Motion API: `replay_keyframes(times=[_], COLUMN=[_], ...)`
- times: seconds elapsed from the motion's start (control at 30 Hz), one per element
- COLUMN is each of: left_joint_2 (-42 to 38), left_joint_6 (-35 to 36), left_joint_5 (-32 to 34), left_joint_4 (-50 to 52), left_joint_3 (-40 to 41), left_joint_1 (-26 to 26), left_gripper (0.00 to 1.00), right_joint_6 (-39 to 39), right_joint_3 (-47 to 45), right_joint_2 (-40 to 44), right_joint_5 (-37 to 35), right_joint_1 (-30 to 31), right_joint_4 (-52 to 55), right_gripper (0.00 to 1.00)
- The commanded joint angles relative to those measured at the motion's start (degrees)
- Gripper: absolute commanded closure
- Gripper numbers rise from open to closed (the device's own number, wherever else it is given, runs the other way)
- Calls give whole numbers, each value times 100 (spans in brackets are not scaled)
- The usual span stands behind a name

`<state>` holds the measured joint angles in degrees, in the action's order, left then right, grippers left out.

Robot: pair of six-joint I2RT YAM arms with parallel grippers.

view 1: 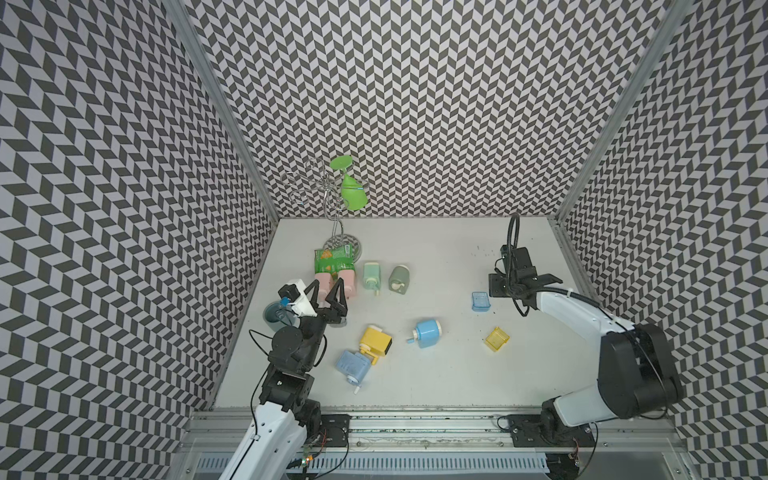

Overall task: Put the tray back into the pencil sharpener
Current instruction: Pick up the container from the center of the board.

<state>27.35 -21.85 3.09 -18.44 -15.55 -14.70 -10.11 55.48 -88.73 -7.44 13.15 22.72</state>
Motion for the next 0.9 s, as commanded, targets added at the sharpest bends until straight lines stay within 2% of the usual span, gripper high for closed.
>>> replay_keyframes(times=[0.0,0.3,0.87], left_joint_2=[169,254,203], left_joint_6=[102,66,16], left_joint_5=[-268,-384,-439], left_joint_4=[-234,-309,-327], left_joint_3=[-23,6,26], left_joint_1=[29,29,28], left_gripper=[22,22,22], right_joint_6=[134,255,246], right_joint_3=[294,316,367], right_joint_2=[-290,-669,-1119], right_joint_5=[512,1010,995], right_joint_1=[-78,-54,84], right_joint_4=[-181,-17,180], right_gripper=[40,43,76])
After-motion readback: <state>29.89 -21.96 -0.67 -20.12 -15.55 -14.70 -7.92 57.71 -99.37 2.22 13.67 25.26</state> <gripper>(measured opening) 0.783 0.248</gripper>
